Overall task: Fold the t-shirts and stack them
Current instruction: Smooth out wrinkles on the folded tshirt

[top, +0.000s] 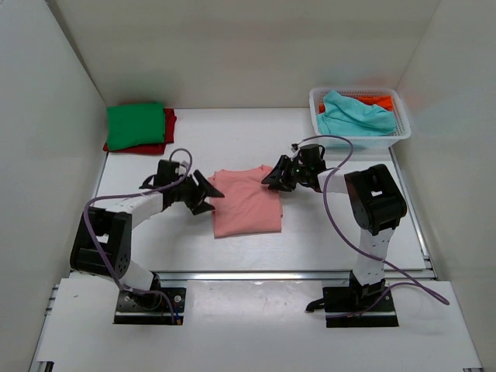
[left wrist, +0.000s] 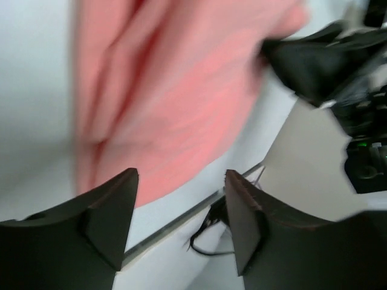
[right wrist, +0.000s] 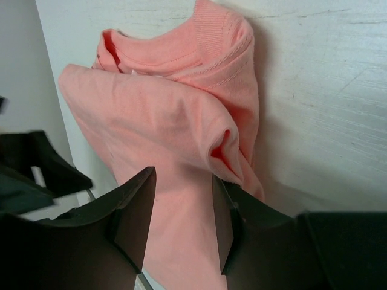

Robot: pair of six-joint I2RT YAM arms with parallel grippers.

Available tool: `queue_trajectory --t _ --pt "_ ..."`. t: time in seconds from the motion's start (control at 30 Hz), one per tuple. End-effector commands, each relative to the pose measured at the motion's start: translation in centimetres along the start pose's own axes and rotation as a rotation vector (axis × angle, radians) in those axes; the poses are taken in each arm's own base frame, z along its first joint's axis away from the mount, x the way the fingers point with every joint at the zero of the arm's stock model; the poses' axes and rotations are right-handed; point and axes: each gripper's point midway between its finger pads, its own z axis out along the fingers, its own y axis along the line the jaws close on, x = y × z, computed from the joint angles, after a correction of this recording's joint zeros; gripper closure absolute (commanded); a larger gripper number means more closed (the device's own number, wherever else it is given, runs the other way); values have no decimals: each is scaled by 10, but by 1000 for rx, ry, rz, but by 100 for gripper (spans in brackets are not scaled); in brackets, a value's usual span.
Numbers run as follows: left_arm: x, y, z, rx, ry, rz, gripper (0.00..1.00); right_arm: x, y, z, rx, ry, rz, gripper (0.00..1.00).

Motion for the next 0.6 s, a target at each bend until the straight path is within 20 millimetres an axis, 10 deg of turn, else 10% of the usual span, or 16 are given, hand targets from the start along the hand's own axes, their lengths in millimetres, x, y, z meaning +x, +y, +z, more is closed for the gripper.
queue_trajectory --t 0.0,0.3,0.57 --pt "-26 -28 -7 4 -87 88 28 -10 6 -3 -3 -10 -47 60" --pt "-43 38 -1 -296 -126 190 25 -17 7 -9 -11 -28 -73 58" --pt "-27 43 30 -346 -38 251 21 -24 11 -13 -31 -39 -81 57"
